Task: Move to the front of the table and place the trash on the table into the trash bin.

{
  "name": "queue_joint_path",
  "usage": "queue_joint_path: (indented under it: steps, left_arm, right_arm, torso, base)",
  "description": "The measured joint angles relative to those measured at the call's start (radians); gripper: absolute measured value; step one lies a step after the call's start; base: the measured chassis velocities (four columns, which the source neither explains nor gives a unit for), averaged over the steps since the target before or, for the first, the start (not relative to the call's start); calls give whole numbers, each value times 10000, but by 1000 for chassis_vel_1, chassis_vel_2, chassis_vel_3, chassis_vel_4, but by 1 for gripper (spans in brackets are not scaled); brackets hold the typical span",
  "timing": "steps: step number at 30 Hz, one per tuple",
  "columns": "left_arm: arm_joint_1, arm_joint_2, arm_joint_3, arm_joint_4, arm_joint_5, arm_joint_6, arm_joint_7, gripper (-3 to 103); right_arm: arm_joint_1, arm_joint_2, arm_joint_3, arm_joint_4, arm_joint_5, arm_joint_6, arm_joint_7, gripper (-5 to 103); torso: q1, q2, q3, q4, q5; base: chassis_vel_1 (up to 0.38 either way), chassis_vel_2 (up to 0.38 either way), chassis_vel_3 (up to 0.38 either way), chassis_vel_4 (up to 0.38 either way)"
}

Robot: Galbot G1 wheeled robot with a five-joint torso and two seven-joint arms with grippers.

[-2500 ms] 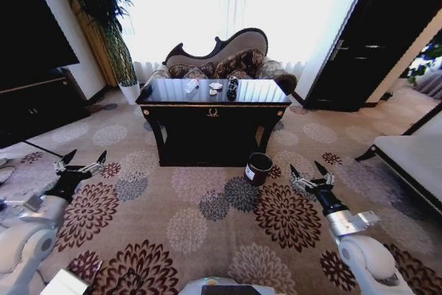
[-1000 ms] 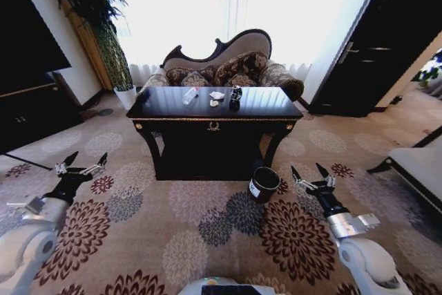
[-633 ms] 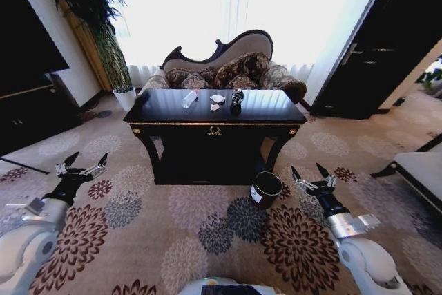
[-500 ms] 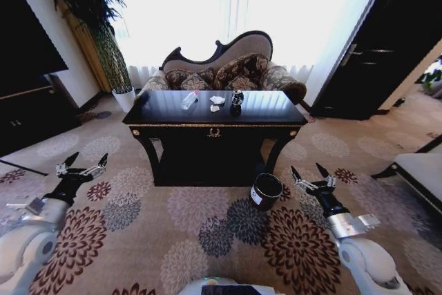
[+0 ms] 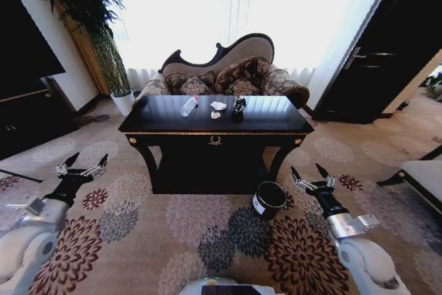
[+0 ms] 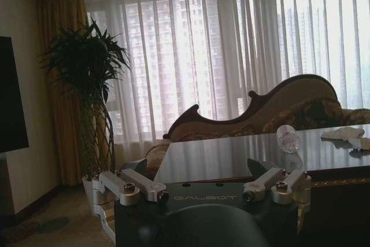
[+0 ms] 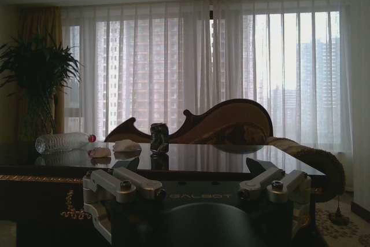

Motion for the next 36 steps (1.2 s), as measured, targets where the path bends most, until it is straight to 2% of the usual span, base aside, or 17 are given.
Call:
queue_joint_path:
  steps: [36]
  left_arm:
    - [-66,89,107,94,57,-44,2,98]
  right_arm:
    - [79,101,-109,24,-104,-53,1,100]
  torso:
    - [2,-2,1,1,0]
  base:
    - [-126,124,127,-127]
